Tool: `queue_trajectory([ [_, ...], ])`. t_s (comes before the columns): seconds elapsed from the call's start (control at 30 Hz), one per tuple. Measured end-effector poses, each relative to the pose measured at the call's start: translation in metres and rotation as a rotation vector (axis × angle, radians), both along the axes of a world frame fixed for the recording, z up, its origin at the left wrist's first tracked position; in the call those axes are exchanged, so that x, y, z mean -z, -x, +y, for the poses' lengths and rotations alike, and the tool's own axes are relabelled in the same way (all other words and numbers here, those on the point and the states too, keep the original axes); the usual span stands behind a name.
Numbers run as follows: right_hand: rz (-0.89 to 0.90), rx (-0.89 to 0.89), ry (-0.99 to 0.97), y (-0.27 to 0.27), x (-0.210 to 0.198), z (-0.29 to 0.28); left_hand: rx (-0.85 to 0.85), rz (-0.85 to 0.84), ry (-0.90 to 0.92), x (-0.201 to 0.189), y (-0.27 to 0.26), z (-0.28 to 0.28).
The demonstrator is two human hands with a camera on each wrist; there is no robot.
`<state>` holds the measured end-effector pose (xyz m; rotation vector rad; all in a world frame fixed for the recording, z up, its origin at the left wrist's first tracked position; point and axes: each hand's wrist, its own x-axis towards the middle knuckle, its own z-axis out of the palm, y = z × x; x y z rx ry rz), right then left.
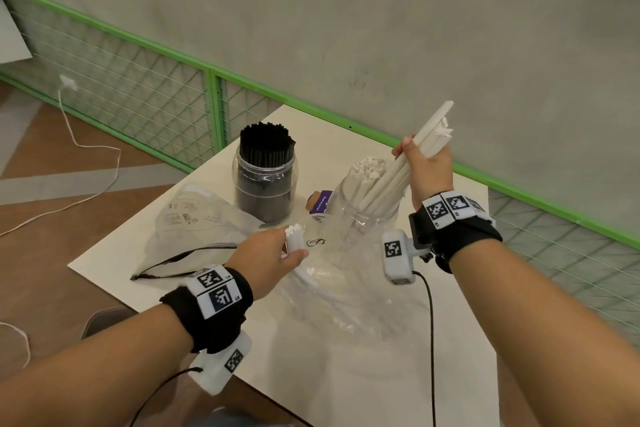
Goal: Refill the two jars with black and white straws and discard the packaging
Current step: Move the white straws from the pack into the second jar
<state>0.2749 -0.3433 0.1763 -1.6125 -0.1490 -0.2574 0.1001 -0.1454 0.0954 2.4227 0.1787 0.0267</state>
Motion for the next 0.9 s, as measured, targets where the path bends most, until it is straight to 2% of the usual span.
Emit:
queue_trajectory([
  [0.13,-0.024,0.005,-0.011,-0.004,-0.004,0.004,0.002,0.005,-0.004,-0.001,0.000,0.000],
  [0.23,0.012,-0.009,0.126,0.003,0.011,0.010,0.002,0.011,-0.005,-0.001,-0.001,0.000],
  [0.37,0.051,-0.053,0.155,0.005,0.016,0.014,0.010,0.006,-0.008,-0.002,-0.002,0.001],
  [0.5,-0.167,-0.045,0.158,-0.001,-0.015,0.012,0.015,0.009,-0.003,-0.001,-0.002,0.002],
  [0.6,-0.248,-0.117,0.381,-0.003,-0.016,0.016,0.020,-0.003,0.000,-0.001,-0.003,0.001],
  [0.73,-0.232,-0.088,0.644,0.003,0.020,0.016,0.017,-0.012,0.013,0.000,-0.002,0.002],
  [0.83,-0.272,-0.146,0.969,0.007,0.050,0.007,0.020,-0.013,0.019,0.001,-0.002,0.005],
  [0.9,-0.322,-0.153,1.159,0.010,0.053,0.003,0.025,-0.029,0.022,0.002,-0.002,0.005],
])
